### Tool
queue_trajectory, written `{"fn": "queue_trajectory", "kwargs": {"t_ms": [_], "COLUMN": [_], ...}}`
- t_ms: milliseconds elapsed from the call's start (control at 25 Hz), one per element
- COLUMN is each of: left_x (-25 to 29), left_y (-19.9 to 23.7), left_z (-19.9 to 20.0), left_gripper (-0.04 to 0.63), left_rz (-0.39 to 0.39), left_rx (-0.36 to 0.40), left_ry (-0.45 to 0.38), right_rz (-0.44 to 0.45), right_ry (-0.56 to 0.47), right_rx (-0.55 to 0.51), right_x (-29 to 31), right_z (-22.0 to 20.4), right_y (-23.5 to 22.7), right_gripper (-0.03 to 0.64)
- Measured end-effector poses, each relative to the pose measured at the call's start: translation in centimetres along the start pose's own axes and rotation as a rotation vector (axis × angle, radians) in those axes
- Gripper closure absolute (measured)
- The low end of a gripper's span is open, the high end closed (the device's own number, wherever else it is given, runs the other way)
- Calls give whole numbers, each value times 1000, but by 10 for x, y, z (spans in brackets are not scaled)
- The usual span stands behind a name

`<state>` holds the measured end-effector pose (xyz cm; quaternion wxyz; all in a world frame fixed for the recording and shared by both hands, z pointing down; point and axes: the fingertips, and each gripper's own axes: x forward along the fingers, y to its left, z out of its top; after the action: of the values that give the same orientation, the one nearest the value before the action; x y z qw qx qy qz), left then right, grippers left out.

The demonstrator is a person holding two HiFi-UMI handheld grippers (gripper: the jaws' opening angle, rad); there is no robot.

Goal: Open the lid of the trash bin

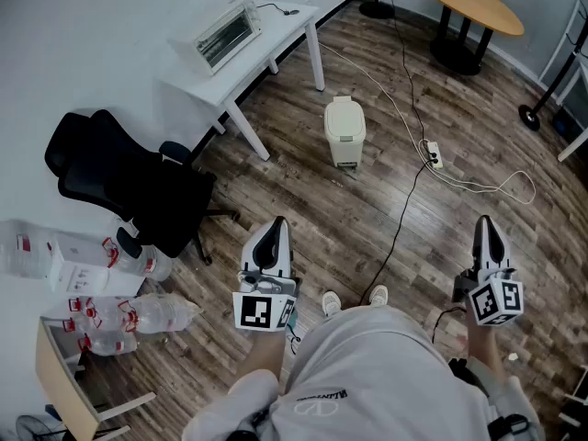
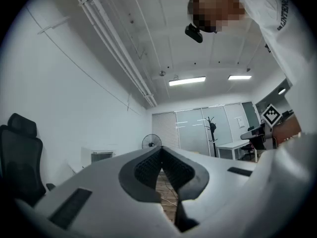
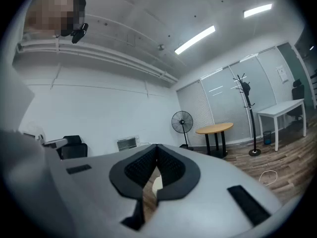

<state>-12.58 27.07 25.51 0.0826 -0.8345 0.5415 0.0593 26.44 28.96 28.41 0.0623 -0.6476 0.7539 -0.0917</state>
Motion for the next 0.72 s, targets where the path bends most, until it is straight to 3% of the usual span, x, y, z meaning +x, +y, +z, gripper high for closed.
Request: {"fn": "queue_trajectory", "kwargs": {"t_ms": [720], "left_x": [-21], "left_y": [32], "left_z": [-9], "left_gripper": [594], "left_rz": [4], "left_rx": [-44], "left_ry": [-5], "right_rz": [27], "right_ry": [43], "right_rx": [-26], "right_x": [18], "right_z": [-12], "right_y": [42], "right_gripper": [600]}}
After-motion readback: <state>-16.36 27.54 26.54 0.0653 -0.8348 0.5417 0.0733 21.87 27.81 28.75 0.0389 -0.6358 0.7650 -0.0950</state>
